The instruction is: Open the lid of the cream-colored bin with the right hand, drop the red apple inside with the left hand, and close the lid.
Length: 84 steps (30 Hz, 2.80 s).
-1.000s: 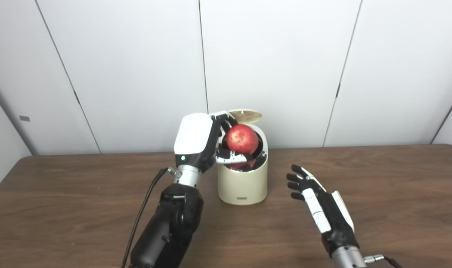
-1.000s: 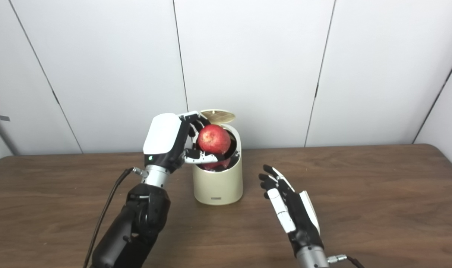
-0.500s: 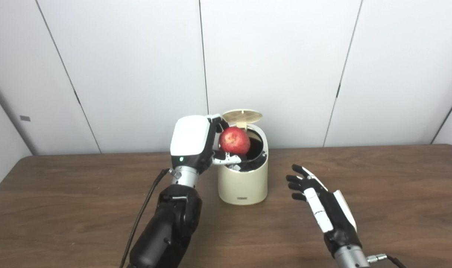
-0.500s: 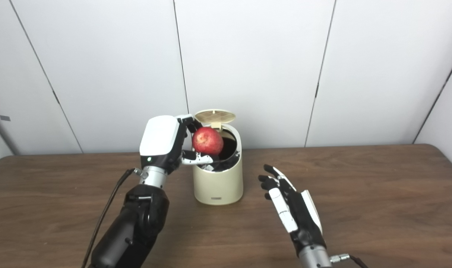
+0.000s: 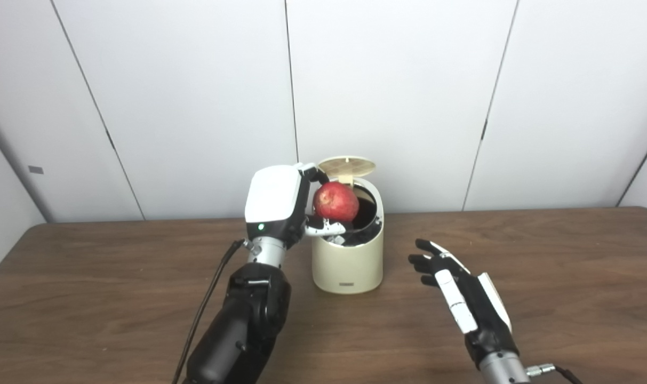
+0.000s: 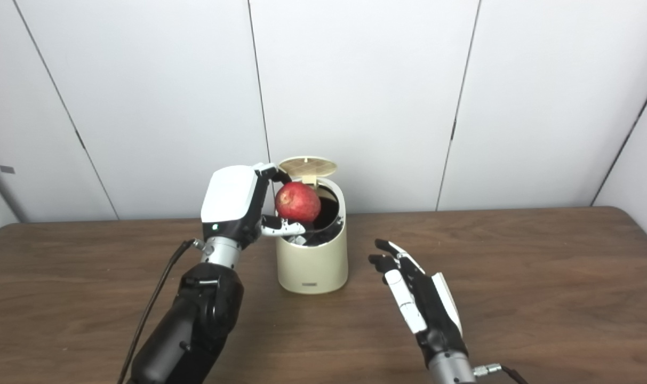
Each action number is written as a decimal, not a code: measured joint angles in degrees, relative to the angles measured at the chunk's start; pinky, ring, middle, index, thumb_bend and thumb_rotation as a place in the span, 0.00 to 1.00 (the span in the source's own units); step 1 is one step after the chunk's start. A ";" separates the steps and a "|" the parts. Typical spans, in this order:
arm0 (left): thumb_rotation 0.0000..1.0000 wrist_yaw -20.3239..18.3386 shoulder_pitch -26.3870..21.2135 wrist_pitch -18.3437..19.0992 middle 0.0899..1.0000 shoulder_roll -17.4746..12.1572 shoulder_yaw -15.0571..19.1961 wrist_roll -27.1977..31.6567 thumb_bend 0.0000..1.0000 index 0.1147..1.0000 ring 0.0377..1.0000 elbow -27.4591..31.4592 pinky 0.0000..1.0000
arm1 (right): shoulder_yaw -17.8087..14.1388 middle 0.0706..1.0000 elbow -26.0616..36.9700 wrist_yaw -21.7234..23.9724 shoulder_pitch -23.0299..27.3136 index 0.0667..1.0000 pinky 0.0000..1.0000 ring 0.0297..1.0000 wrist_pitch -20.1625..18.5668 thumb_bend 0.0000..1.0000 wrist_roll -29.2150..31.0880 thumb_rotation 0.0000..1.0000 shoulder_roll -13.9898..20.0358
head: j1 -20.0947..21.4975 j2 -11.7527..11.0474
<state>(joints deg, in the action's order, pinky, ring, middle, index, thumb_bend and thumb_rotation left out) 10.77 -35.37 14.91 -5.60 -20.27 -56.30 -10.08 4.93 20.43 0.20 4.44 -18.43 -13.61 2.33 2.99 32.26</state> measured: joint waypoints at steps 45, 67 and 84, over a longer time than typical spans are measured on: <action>0.00 7.73 5.87 -14.15 0.47 3.63 13.48 23.62 0.47 0.43 0.41 6.15 0.33 | -0.78 0.78 -0.01 0.01 0.42 0.82 0.86 0.83 -0.32 0.54 -0.35 1.00 0.24 | 0.35 0.35; 0.90 -9.89 31.15 -4.80 0.88 -1.48 18.05 39.33 0.55 0.89 0.86 26.20 0.81 | -1.30 0.94 -7.61 -0.07 12.37 0.89 0.82 0.90 5.74 0.63 -3.79 1.00 6.27 | 0.97 0.00; 0.93 -11.09 37.75 -4.80 0.92 1.73 18.29 45.27 0.54 0.92 0.90 26.57 0.89 | 5.40 0.92 -15.68 5.26 32.06 0.86 0.86 0.93 1.99 0.50 -14.64 0.99 9.00 | 1.14 -0.18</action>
<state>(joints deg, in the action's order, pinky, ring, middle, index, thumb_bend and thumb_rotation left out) -0.32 2.39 10.11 -3.87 -1.98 -11.04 16.49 10.33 4.75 5.46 36.50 -16.44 -28.25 11.32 4.13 32.08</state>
